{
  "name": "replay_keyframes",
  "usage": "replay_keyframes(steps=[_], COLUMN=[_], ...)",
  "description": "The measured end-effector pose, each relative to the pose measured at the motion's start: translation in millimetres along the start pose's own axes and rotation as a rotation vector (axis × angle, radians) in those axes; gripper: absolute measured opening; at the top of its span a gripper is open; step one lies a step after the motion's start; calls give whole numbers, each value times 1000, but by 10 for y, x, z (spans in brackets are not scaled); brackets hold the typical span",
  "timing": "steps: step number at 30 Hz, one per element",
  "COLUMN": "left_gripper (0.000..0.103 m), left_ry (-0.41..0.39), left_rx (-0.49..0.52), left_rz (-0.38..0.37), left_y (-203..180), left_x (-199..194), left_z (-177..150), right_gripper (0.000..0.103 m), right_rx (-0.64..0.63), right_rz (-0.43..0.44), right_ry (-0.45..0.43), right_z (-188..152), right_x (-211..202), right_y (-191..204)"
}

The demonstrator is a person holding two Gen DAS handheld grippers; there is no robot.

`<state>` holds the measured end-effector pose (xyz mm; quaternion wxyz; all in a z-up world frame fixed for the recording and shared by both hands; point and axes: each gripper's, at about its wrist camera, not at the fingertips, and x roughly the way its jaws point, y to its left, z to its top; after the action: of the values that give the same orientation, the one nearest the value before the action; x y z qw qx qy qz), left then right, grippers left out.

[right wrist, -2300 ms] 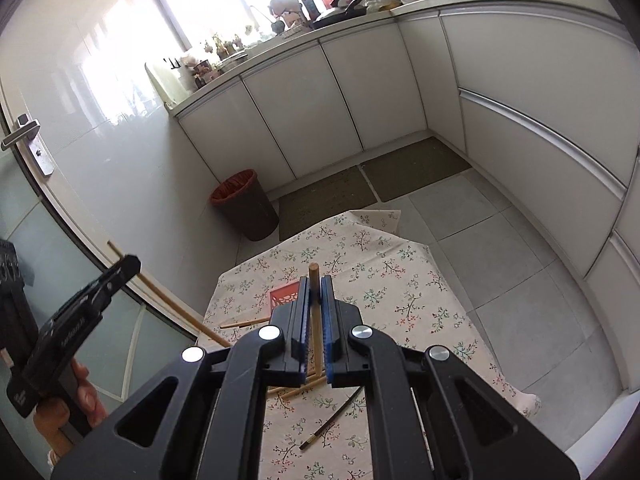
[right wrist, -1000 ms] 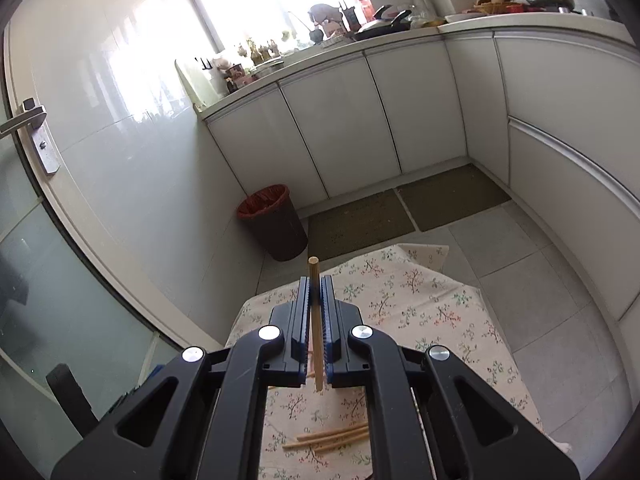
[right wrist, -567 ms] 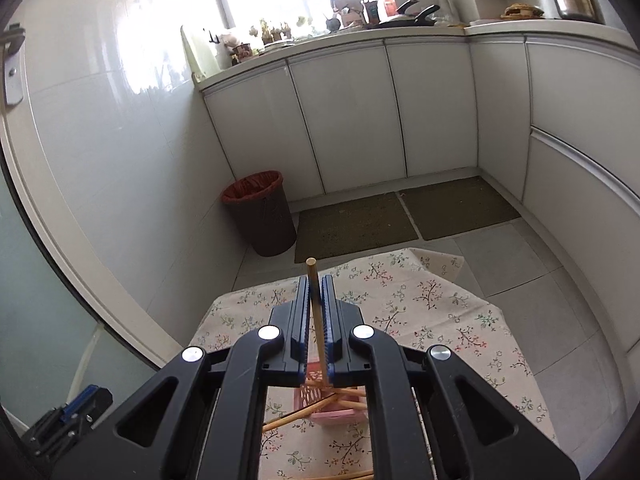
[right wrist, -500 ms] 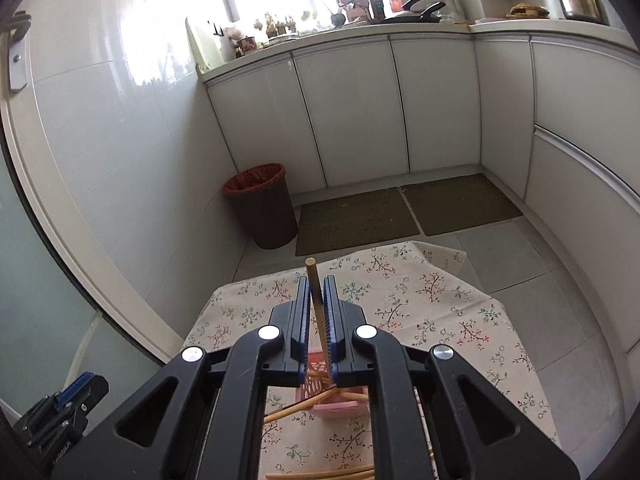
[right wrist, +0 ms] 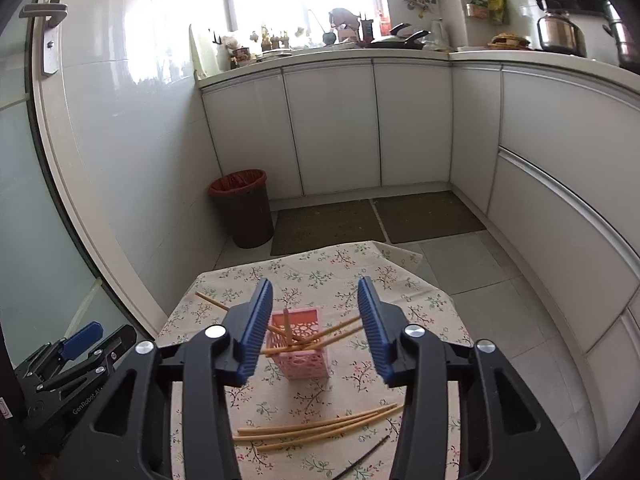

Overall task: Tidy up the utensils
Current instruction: 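Lower the right tool's chopstick into the pink holder and open the right tool, then lower the left tool to the loose chopsticks and grasp one wooden chopstick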

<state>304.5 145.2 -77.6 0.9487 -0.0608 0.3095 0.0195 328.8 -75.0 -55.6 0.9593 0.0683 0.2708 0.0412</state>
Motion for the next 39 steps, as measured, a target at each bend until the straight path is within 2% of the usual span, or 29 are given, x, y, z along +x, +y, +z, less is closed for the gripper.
replay_keyframes(steps=[1,2,4,6,14,17,22,27,30,31,32,36,39], left_gripper=[64,73,86,95,96,96,96,96,89,81,72,61,54], left_ry=[-4,-6,-5,8,228,295,399,488,550,565,575,619,656], left_rx=[9,19,40,64,272,334,425,542,606,642,686,831,888], left_rz=[0,0,-1,-3,-56,-89,-172,-251,-316,-328,-326,-333,-327], left_y=[-34,-67,-130,-197,-601,-759,-1013,-1421,-1711,-1814,-1927,-2363,-2587], left_x=[-19,-34,-62,-64,338,468,630,819,1006,1082,1171,1534,1805], left_z=[-17,-37,-84,-145,-603,-749,-1000,-1186,-1225,-1238,-1249,-1325,-1388], right_gripper=[66,72,92,97,97,97,97,97,97,97,97,97,97], right_rx=[13,29,66,102,243,305,452,572,647,676,705,793,811], right_rz=[-9,-21,-53,-82,-185,-229,-236,-231,-258,-266,-273,-265,-263], right_ry=[-5,-13,-27,-18,265,358,350,384,365,358,357,394,419], right_z=[-55,-116,-261,-431,-1329,-1562,-1601,-1655,-1673,-1676,-1689,-1770,-1817], right_x=[-39,-77,-163,-222,-139,-108,-217,-216,-290,-315,-328,-300,-264], right_y=[-50,-106,-245,-409,-1159,-1384,-1709,-1901,-2040,-2097,-2155,-2332,-2385])
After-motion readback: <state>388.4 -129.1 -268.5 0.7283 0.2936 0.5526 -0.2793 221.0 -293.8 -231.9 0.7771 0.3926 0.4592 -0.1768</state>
